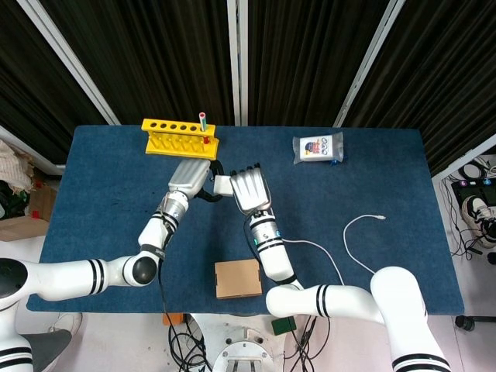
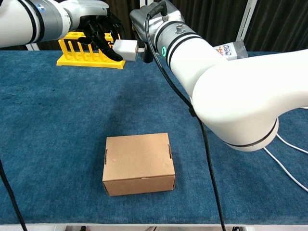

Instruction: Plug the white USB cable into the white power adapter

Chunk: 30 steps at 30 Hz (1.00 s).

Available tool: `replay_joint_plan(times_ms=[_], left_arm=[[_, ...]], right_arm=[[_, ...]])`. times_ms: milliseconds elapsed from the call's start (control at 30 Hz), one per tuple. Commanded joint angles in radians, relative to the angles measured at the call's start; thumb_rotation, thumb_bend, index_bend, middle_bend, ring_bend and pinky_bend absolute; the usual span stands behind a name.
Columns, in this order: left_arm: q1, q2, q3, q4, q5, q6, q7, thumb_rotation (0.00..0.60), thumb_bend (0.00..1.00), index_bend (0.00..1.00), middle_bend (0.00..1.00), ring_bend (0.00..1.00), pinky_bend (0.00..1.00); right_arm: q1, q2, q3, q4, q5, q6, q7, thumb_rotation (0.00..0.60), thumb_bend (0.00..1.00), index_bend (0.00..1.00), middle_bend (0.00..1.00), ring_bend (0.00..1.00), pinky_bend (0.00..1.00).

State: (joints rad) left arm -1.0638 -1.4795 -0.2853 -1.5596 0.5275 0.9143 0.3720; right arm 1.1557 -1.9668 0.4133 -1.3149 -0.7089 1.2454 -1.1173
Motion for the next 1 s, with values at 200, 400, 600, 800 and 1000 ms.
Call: replay_joint_plan(times_ms=[200, 400, 600, 800, 1000], left_arm=[[-0.002, -0.001, -0.009, -0.008, -0.001, -0.004, -0.009, 0.6, 0.33, 0.68, 0.57, 0.71, 0.91], [-0.001, -0.002, -0.011, -0.007, 0.0, -0.016, -0.02, 0.6, 0.33, 0.68, 0.57, 0.71, 0.91], [0.004, -0.002, -0.011, -0.003, 0.017, -0.025, -0.04, 0.6, 0.33, 0.68, 0.57, 0.71, 0.91], [0.008, -0.002, -0.01, 0.002, 0.032, -0.031, -0.053, 0.6, 0.33, 0.68, 0.57, 0.71, 0.91], [0.011, -0.003, -0.002, 0.008, 0.045, -0.029, -0.054, 0.6, 0.33, 0.68, 0.57, 0.71, 0.91]], right_arm=[[0.002, -0.003, 0.001, 0.007, 0.0, 0.001, 0.004, 0.6, 0.83, 0.63, 0.62, 0.53, 0.5], [0.002, -0.006, 0.002, 0.012, -0.001, -0.001, 0.014, 0.6, 0.82, 0.62, 0.61, 0.53, 0.5], [0.002, -0.008, 0.002, 0.021, -0.001, -0.006, 0.023, 0.6, 0.78, 0.59, 0.59, 0.52, 0.5], [0.002, -0.009, 0.001, 0.024, -0.005, -0.01, 0.031, 0.6, 0.7, 0.53, 0.54, 0.52, 0.49], [-0.001, -0.008, -0.001, 0.024, -0.001, -0.011, 0.029, 0.6, 0.67, 0.46, 0.5, 0.5, 0.47]])
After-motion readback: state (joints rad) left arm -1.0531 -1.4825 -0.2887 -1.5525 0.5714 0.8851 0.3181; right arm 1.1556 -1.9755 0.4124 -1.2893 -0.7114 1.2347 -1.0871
